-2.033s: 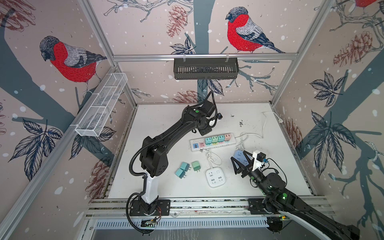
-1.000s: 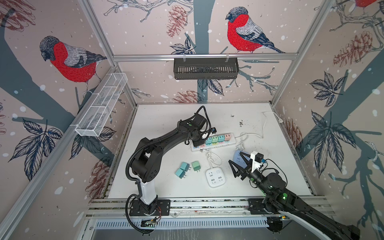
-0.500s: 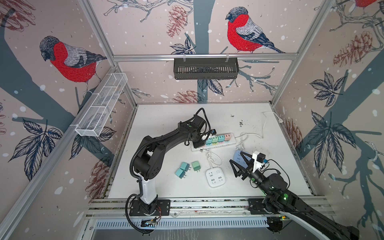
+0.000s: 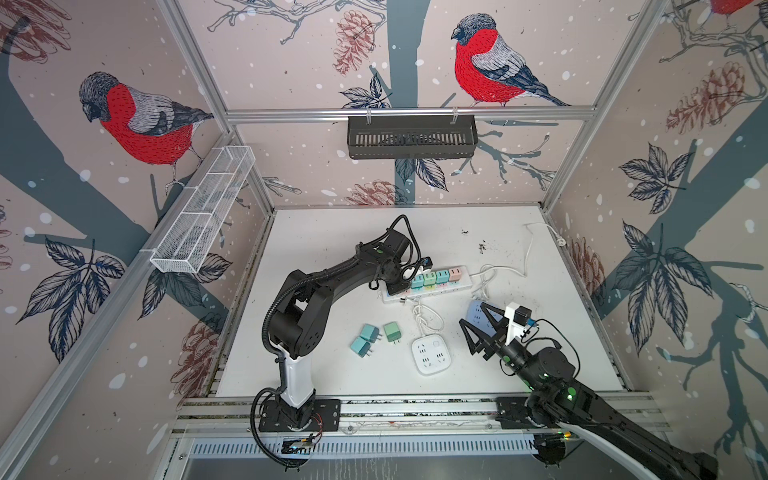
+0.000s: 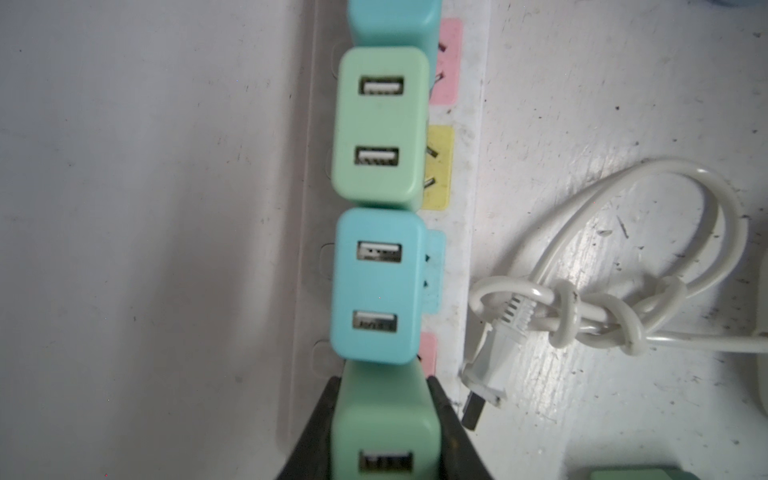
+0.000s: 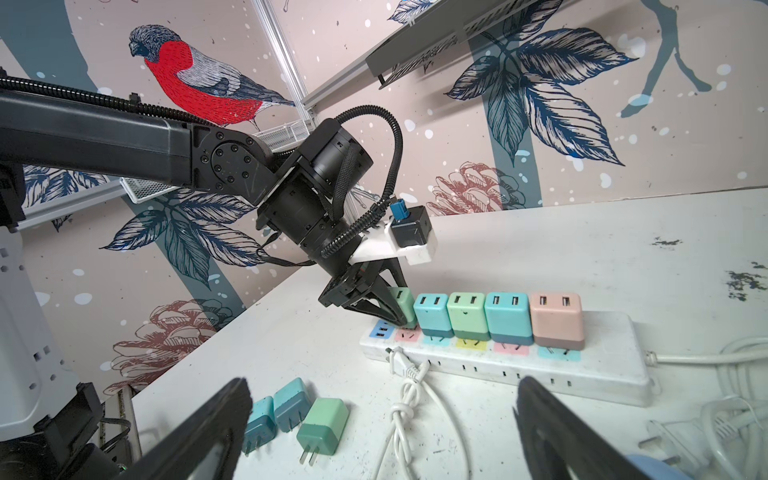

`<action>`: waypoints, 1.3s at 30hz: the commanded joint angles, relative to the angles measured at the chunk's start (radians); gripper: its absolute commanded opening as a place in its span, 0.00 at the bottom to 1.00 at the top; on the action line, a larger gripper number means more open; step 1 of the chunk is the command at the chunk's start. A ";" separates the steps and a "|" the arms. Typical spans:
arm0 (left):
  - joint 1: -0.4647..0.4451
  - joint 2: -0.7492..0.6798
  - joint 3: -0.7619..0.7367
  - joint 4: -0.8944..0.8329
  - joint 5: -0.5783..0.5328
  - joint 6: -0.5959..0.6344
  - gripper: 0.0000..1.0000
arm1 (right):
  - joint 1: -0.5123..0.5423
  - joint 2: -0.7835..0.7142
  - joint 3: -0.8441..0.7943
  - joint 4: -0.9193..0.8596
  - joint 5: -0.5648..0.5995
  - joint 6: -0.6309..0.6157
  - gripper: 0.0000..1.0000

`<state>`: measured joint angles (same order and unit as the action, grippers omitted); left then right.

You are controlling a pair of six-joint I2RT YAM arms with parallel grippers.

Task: Insert the plug
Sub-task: 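Lower the light-green adapter with the left gripper into the empty socket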

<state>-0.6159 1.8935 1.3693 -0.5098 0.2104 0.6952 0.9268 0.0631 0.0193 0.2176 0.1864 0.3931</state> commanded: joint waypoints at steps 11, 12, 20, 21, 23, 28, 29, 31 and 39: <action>0.025 -0.032 -0.059 0.090 0.128 0.032 0.00 | -0.004 -0.001 0.002 0.020 0.010 0.006 1.00; 0.026 -0.036 -0.062 0.095 0.133 0.034 0.00 | -0.003 -0.002 0.001 0.019 0.010 0.006 1.00; 0.026 -0.044 -0.075 0.117 0.135 0.033 0.00 | -0.005 -0.002 -0.001 0.021 0.010 0.010 1.00; 0.026 -0.047 -0.078 0.122 0.135 0.031 0.00 | -0.005 -0.002 -0.001 0.021 0.011 0.010 1.00; 0.025 -0.048 -0.082 0.128 0.131 0.031 0.00 | -0.007 -0.002 -0.001 0.020 0.012 0.008 1.00; 0.028 -0.034 -0.081 0.135 0.093 0.026 0.00 | -0.007 -0.002 -0.002 0.021 0.013 0.009 1.00; 0.033 -0.030 -0.082 0.133 0.093 0.027 0.00 | -0.006 -0.002 -0.002 0.022 0.012 0.009 1.00; 0.039 -0.029 -0.082 0.135 0.097 0.026 0.00 | -0.007 -0.002 -0.002 0.021 0.012 0.010 1.00; 0.047 -0.029 -0.082 0.119 0.120 0.030 0.00 | -0.009 -0.002 -0.002 0.021 0.013 0.012 1.00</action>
<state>-0.5716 1.8618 1.2869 -0.3870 0.3134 0.7063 0.9180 0.0631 0.0170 0.2176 0.1928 0.3962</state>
